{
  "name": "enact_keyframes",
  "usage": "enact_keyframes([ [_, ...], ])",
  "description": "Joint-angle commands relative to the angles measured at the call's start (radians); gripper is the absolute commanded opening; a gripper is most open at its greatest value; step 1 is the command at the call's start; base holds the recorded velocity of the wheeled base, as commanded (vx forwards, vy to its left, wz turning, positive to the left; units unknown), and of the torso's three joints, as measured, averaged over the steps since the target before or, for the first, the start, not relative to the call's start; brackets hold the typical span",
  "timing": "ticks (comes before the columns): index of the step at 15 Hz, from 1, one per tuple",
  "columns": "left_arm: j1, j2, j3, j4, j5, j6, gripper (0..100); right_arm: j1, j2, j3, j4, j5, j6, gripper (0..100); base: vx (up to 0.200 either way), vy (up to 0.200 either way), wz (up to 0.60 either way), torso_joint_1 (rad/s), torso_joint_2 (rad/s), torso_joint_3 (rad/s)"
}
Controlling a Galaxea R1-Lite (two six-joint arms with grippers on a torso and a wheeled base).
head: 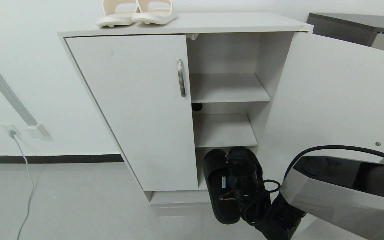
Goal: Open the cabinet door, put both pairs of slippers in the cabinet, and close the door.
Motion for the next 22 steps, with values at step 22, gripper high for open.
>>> enact_keyframes([
  [22, 0.0, 0.002, 0.0, 0.0, 0.0, -0.001, 0, -0.018, 0.062, -0.06, -0.104, -0.035, -0.007, 0, 0.036, 0.0, 0.0, 0.0, 0.0, -0.036],
])
